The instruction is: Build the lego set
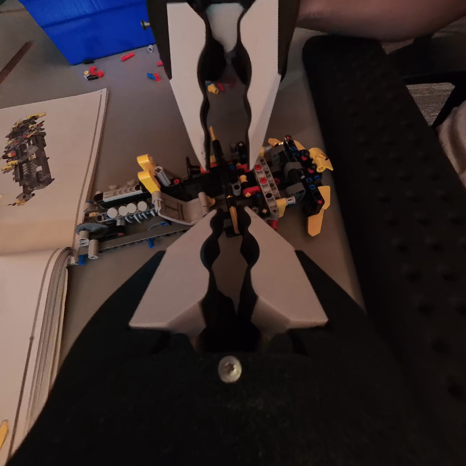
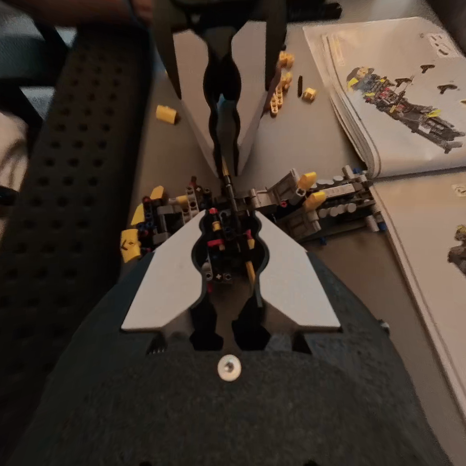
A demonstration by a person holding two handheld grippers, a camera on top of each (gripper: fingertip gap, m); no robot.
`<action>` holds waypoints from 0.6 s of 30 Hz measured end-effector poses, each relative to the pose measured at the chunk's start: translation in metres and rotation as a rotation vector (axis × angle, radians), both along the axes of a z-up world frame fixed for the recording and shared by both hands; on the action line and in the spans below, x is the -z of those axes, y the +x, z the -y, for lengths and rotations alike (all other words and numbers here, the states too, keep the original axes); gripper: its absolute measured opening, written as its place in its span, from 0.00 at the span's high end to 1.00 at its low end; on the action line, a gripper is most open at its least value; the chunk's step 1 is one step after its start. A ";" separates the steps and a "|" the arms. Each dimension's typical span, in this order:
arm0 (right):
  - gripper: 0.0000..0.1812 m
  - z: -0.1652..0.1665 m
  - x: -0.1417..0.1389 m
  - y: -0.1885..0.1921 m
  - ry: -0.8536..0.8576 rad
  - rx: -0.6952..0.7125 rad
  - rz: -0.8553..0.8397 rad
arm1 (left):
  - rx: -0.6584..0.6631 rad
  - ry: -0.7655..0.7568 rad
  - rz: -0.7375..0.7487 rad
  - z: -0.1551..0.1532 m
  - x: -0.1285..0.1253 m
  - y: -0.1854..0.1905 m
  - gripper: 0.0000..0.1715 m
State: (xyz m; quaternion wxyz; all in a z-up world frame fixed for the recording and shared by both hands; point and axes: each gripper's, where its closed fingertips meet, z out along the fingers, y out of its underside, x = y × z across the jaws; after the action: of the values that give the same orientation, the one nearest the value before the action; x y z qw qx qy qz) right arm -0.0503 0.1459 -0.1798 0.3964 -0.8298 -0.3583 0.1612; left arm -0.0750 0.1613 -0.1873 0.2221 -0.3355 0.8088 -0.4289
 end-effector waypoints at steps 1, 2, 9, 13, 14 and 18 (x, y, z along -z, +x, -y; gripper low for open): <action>0.83 -0.002 0.002 0.000 0.016 -0.015 0.053 | 0.000 0.004 0.000 0.001 0.001 0.001 0.96; 0.84 -0.004 0.003 -0.003 0.037 -0.034 0.088 | 0.002 0.007 0.003 0.002 0.002 0.001 0.97; 0.96 -0.011 0.012 -0.005 0.024 -0.161 0.331 | -0.007 0.034 0.012 0.002 0.003 0.003 0.98; 0.96 -0.013 0.012 -0.003 0.023 -0.149 0.264 | -0.044 0.036 0.011 0.000 0.003 0.006 0.98; 0.96 -0.013 0.012 -0.004 0.024 -0.144 0.237 | -0.044 0.024 0.005 0.001 0.003 0.006 0.98; 0.97 -0.010 0.013 -0.005 0.007 -0.162 0.219 | -0.019 0.004 -0.014 0.005 0.005 0.005 0.98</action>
State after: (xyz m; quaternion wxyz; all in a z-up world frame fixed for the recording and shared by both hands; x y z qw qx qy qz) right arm -0.0552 0.1554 -0.1926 0.3437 -0.8093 -0.4658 0.0998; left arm -0.0700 0.1559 -0.1921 0.2208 -0.3459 0.8079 -0.4229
